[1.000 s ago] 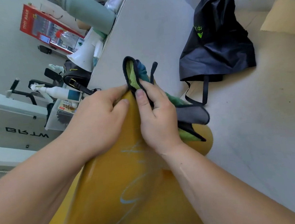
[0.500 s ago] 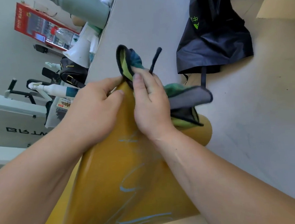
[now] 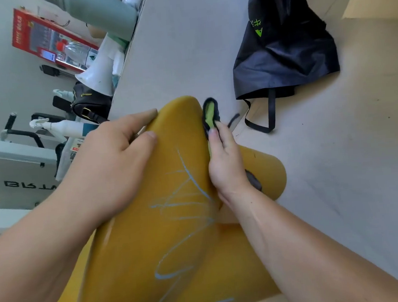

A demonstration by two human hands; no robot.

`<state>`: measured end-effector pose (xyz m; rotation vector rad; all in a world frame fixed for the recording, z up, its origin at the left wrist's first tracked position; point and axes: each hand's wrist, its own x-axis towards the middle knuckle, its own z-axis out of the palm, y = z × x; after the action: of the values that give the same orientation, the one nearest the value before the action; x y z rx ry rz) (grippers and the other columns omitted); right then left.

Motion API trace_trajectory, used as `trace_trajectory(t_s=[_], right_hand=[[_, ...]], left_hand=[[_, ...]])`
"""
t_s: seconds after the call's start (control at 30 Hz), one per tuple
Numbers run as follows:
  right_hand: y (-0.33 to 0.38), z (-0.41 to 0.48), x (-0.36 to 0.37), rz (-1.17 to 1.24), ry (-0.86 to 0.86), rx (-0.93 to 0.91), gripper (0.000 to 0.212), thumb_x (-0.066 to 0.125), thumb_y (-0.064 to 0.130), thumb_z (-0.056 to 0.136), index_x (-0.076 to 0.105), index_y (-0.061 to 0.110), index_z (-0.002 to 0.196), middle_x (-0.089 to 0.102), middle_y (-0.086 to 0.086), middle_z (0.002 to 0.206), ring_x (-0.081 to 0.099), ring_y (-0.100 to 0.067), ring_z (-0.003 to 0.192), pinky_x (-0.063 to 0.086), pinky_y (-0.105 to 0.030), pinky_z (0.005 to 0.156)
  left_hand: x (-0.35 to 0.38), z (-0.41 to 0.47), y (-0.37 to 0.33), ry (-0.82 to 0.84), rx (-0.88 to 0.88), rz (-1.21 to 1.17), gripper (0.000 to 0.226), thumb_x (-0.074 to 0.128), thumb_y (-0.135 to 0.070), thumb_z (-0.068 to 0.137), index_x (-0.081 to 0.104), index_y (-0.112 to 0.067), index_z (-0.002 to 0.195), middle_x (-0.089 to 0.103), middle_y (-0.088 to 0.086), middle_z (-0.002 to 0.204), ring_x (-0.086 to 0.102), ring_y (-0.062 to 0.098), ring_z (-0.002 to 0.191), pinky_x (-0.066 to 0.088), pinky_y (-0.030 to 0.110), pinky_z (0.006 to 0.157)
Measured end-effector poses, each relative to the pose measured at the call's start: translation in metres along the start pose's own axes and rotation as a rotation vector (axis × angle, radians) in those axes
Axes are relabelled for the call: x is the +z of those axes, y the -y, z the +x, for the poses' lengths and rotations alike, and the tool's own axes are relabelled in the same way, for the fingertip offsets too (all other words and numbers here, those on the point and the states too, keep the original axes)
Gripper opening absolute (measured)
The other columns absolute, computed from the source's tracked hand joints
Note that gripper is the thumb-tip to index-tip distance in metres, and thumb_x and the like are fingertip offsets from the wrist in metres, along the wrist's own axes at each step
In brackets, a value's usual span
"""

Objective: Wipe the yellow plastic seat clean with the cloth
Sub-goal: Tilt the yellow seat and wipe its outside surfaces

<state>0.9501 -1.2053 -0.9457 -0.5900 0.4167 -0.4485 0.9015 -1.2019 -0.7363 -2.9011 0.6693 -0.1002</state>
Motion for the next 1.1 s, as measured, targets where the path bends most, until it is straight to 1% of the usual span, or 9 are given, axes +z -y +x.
trace_trajectory(t_s=[0.17, 0.33, 0.47, 0.57, 0.7, 0.77, 0.9, 1.0, 1.1], right_hand=[[0.053, 0.054, 0.008, -0.080, 0.243, -0.205, 0.024, 0.049, 0.030, 0.105, 0.059, 0.026, 0.127, 0.063, 0.015, 0.121, 0.056, 0.010, 0.112, 0.039, -0.012, 0.103], [-0.001, 0.049, -0.013, -0.111, 0.156, 0.067, 0.045, 0.039, 0.039, 0.108, 0.042, 0.027, 0.151, 0.045, 0.015, 0.144, 0.040, -0.001, 0.130, 0.027, -0.022, 0.111], [-0.021, 0.016, -0.019, -0.032, 0.183, 0.170, 0.044, 0.038, 0.045, 0.107, 0.039, 0.039, 0.150, 0.043, 0.026, 0.142, 0.042, 0.002, 0.133, 0.030, -0.031, 0.118], [0.008, -0.002, -0.010, -0.089, 0.189, 0.025, 0.044, 0.036, 0.042, 0.108, 0.040, 0.033, 0.151, 0.043, 0.032, 0.132, 0.040, 0.011, 0.125, 0.027, -0.026, 0.117], [0.063, -0.014, 0.023, -0.247, 0.280, -0.402, 0.041, 0.039, 0.040, 0.105, 0.054, 0.026, 0.140, 0.056, 0.007, 0.141, 0.042, -0.017, 0.140, 0.031, -0.036, 0.118], [0.067, -0.004, 0.030, -0.292, 0.285, -0.446, 0.038, 0.042, 0.035, 0.106, 0.053, 0.024, 0.141, 0.058, 0.003, 0.139, 0.046, -0.020, 0.136, 0.034, -0.036, 0.115], [0.019, 0.004, -0.010, -0.198, 0.255, 0.014, 0.046, 0.038, 0.039, 0.108, 0.035, 0.032, 0.154, 0.044, 0.016, 0.136, 0.037, -0.014, 0.142, 0.024, -0.019, 0.104], [-0.031, -0.021, -0.028, -0.143, 0.257, 0.319, 0.053, 0.033, 0.047, 0.108, 0.018, 0.040, 0.158, 0.031, 0.016, 0.156, 0.026, -0.013, 0.149, 0.023, -0.028, 0.117], [-0.036, -0.031, -0.014, -0.032, 0.173, 0.339, 0.055, 0.033, 0.047, 0.107, 0.015, 0.040, 0.158, 0.023, 0.019, 0.161, 0.021, -0.007, 0.150, 0.019, -0.036, 0.124]], left_hand=[[0.001, 0.004, -0.002, -0.026, 0.007, 0.094, 0.041, 0.050, -0.029, 0.097, 0.055, -0.040, 0.137, 0.062, -0.017, 0.127, 0.051, 0.001, 0.112, 0.036, 0.024, 0.090], [-0.001, 0.024, -0.011, -0.041, -0.007, 0.138, 0.038, 0.050, -0.029, 0.097, 0.059, -0.037, 0.134, 0.063, -0.009, 0.121, 0.051, 0.007, 0.101, 0.035, 0.025, 0.083], [0.000, 0.059, -0.011, -0.049, 0.012, 0.149, 0.038, 0.049, -0.025, 0.096, 0.062, -0.030, 0.132, 0.060, -0.007, 0.135, 0.053, 0.014, 0.120, 0.037, 0.027, 0.089], [0.001, 0.091, -0.012, -0.031, 0.003, 0.160, 0.038, 0.048, -0.018, 0.096, 0.065, -0.021, 0.130, 0.060, -0.001, 0.135, 0.052, 0.018, 0.125, 0.034, 0.022, 0.090], [0.001, 0.124, -0.014, -0.069, -0.066, 0.057, 0.026, 0.045, -0.012, 0.096, 0.064, -0.016, 0.079, 0.058, 0.000, 0.082, 0.050, 0.023, 0.092, 0.037, 0.023, 0.060], [-0.001, 0.122, -0.011, -0.055, -0.096, 0.034, 0.028, 0.043, -0.006, 0.096, 0.064, -0.013, 0.079, 0.061, 0.005, 0.086, 0.052, 0.025, 0.096, 0.040, 0.023, 0.064], [-0.010, 0.074, -0.005, -0.040, -0.137, -0.266, 0.036, 0.046, -0.020, 0.100, 0.063, -0.028, 0.131, 0.059, -0.010, 0.131, 0.055, 0.010, 0.116, 0.043, 0.025, 0.100], [-0.012, 0.025, 0.003, -0.012, -0.080, -0.288, 0.042, 0.045, -0.032, 0.103, 0.046, -0.042, 0.143, 0.045, -0.027, 0.138, 0.044, -0.004, 0.122, 0.037, 0.018, 0.097], [-0.007, -0.016, 0.015, -0.006, -0.002, -0.222, 0.052, 0.040, -0.037, 0.101, 0.027, -0.048, 0.150, 0.029, -0.036, 0.144, 0.030, -0.027, 0.118, 0.022, 0.014, 0.103]])
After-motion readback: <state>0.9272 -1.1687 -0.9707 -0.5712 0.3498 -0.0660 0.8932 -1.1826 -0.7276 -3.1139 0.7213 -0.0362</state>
